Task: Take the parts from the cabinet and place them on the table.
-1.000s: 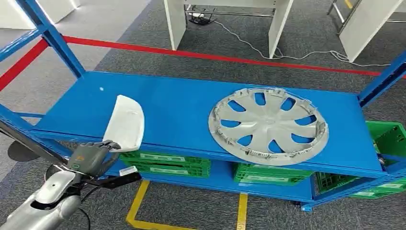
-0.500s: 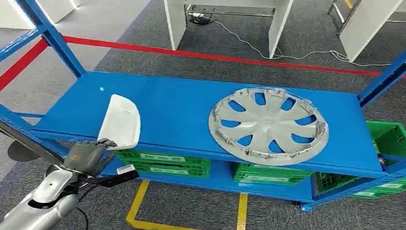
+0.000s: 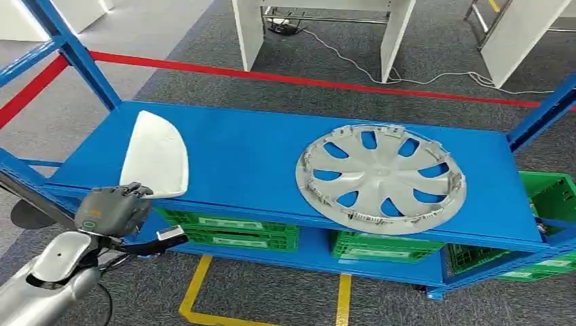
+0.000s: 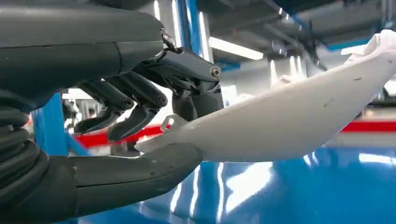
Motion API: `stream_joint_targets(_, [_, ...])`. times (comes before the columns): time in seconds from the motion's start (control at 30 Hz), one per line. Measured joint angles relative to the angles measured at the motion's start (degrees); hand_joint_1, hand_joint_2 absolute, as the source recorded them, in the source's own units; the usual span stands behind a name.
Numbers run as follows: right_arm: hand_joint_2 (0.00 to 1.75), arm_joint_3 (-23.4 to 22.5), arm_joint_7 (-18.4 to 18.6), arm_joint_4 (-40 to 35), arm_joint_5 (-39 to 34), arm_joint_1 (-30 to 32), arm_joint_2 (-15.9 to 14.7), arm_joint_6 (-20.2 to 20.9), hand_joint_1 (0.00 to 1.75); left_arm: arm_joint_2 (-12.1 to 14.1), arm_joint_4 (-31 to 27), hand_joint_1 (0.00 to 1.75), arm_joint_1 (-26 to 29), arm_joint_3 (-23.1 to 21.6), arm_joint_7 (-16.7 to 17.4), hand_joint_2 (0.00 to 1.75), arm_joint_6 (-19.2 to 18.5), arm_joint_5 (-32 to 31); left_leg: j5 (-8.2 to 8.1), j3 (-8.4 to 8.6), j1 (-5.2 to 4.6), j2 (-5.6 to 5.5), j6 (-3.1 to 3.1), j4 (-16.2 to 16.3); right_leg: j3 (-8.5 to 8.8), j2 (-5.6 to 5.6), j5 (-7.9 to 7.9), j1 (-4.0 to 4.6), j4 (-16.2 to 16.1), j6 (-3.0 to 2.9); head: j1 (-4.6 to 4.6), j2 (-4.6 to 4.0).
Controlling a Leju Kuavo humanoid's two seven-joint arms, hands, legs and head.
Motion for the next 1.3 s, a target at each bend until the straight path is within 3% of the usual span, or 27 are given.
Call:
stream_joint_targets(0.4, [0.0,0.0,-1.84,0.24,-0.31,-1.28,0.02,2.01,0.0,2.8,-4.75,1.75,-1.2,0.39,0.9,1.75,1.4,-2.26,0.0,0.0,0.0,0.0,0.0,0.0,-0.01,-0.02,0.0,0.0,0.01,0.0,0.0,0.0])
stream_joint_targets(0.93, [0.0,-0.18,-1.22,0.98,1.07,-2.0,0.37,4.33,0.0,6.23,-10.84,1.75,-2.09,0.48,1.66,1.75,3.3,-5.69,0.0,-0.01,0.0,0.0,0.0,0.0,0.0,-0.02,0.0,0.0,0.02,0.0,0.0,0.0])
stream_joint_targets(1.3, [0.0,-0.77,-1.18,1.57,2.08,-2.0,0.79,5.27,0.0,7.13,-12.09,1.75,-2.17,0.79,3.23,1.75,3.87,-6.71,0.0,-0.01,0.0,0.0,0.0,0.0,0.02,-0.02,0.0,0.0,0.03,0.0,0.0,0.0])
